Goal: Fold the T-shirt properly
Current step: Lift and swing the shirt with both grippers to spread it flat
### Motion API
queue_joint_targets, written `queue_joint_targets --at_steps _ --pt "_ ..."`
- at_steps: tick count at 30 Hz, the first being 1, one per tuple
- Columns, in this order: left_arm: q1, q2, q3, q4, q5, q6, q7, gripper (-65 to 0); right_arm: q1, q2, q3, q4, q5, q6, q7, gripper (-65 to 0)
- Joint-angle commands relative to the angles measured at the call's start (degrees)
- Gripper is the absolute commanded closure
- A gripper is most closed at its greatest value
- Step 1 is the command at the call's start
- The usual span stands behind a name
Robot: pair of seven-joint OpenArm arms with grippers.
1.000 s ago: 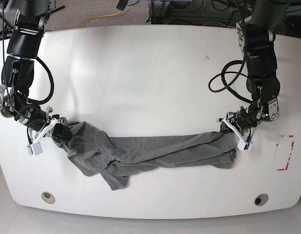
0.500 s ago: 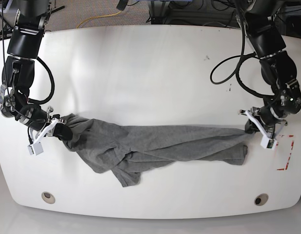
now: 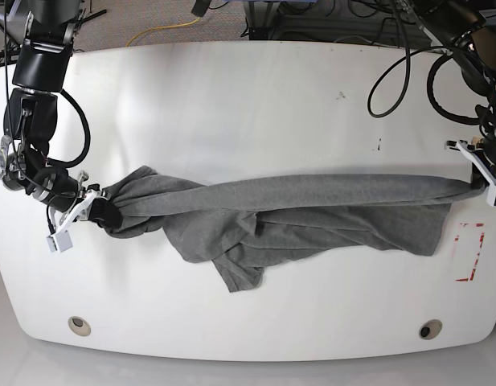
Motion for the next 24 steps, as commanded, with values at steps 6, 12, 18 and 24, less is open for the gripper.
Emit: queue_joint_targets --at_steps 6,12,18,24 --pt "-8.35 -2.9 0.79 1.05 -0.25 -0.03 -1.19 -1.8 8.39 1.19 0.16 -0.07 -0.92 0.42 3.37 0.0" --pt "-17.32 -3.17 6.86 0.7 -0.34 5.02 -1.19 -2.1 16.65 1.54 0.07 -2.8 -3.91 0.42 3.37 0.0" --pt "-27.69 -3.17 11.08 -2.02 -0.25 8.1 -1.19 -2.1 26.85 3.3 -4.15 -8.25 -5.85 0.42 3.46 0.0" --pt "-37.54 -3.61 12.31 -7.3 -0.25 9.06 -1.19 -2.1 36.26 4.09 -8.64 -10.8 -5.85 0.42 3.46 0.0"
